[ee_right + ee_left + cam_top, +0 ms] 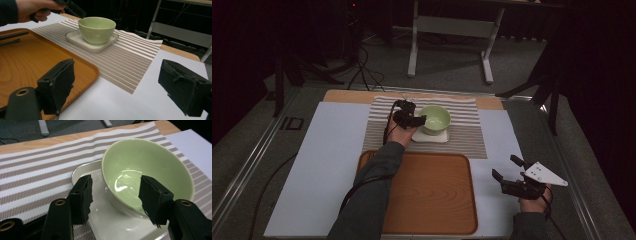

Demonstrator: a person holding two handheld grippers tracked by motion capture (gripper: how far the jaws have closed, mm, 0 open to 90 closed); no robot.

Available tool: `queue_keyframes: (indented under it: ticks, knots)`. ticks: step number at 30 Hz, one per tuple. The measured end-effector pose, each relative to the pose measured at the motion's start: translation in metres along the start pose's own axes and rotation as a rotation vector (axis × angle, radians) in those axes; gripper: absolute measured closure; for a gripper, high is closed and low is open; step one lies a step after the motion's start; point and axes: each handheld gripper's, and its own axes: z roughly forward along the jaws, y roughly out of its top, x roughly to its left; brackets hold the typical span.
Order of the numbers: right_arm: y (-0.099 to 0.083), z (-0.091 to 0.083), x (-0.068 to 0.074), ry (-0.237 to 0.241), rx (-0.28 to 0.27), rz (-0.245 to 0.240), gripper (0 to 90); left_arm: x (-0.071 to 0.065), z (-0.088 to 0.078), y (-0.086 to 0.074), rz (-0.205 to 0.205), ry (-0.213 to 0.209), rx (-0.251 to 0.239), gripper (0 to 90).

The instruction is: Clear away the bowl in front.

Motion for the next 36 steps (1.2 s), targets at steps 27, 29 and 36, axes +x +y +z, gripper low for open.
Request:
queue_keyframes:
  ticks: [27, 29, 36]
  knots:
    - [0.000, -0.003, -0.002, -0.007, -0.014, 0.007, 13.0, 0.001, 0.045, 0.001, -0.074, 0.064, 0.163, 74.9]
    - [0.000, -0.003, -0.003, -0.010, -0.016, 0.011, 13.0, 0.003, 0.046, 0.004, -0.106, 0.064, 0.171, 78.7]
    - [0.000, -0.004, -0.003, -0.011, -0.017, 0.011, 13.0, 0.006, 0.044, 0.004, -0.148, 0.041, 0.173, 83.9]
